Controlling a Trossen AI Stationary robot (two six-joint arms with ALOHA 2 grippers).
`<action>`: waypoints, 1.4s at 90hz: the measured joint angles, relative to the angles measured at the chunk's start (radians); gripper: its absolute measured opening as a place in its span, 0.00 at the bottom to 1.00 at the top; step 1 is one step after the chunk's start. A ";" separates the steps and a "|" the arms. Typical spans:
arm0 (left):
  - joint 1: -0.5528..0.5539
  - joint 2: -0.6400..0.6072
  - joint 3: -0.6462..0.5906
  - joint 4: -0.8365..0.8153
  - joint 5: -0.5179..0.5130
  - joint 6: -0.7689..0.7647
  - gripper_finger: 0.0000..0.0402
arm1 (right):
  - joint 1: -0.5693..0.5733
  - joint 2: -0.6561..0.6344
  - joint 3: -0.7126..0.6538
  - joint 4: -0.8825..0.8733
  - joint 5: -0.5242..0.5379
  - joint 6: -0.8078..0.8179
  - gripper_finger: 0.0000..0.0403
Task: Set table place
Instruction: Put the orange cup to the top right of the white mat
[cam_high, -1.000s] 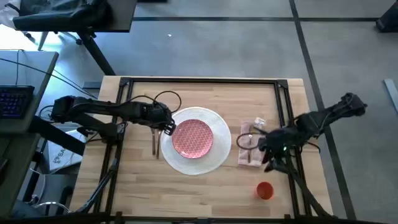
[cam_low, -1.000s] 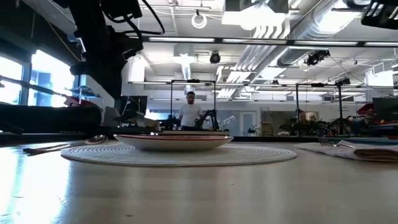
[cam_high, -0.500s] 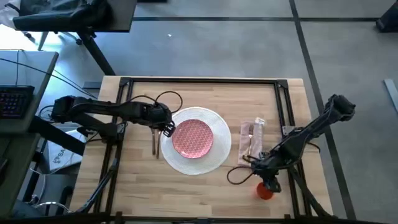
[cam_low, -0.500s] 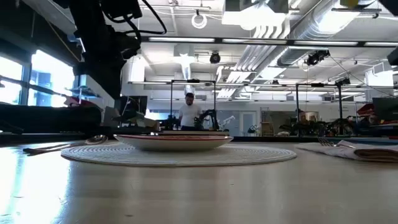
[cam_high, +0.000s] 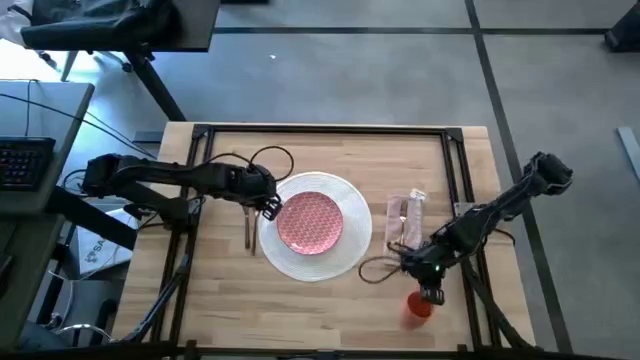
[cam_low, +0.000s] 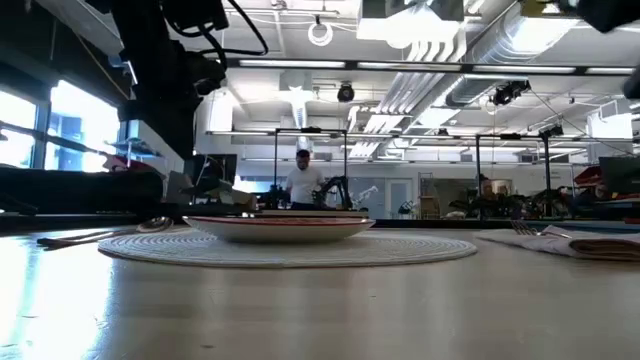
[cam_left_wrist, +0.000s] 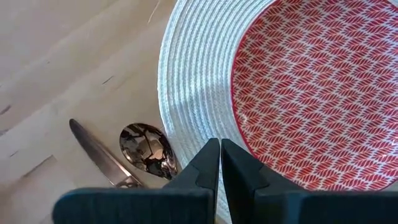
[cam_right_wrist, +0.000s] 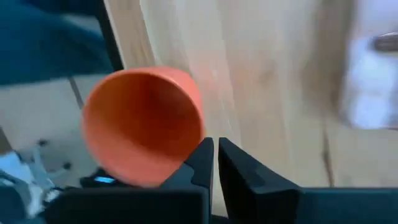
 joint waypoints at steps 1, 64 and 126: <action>0.000 0.000 0.000 0.000 0.000 -0.003 0.00 | -0.009 -0.009 0.007 -0.015 0.003 -0.003 0.00; 0.000 0.000 0.000 0.001 -0.001 -0.015 0.00 | -0.369 -0.142 0.178 -0.274 -0.091 -0.411 0.00; 0.000 0.000 0.000 0.000 0.012 0.058 0.00 | 0.230 0.181 0.178 0.148 0.099 -0.213 0.50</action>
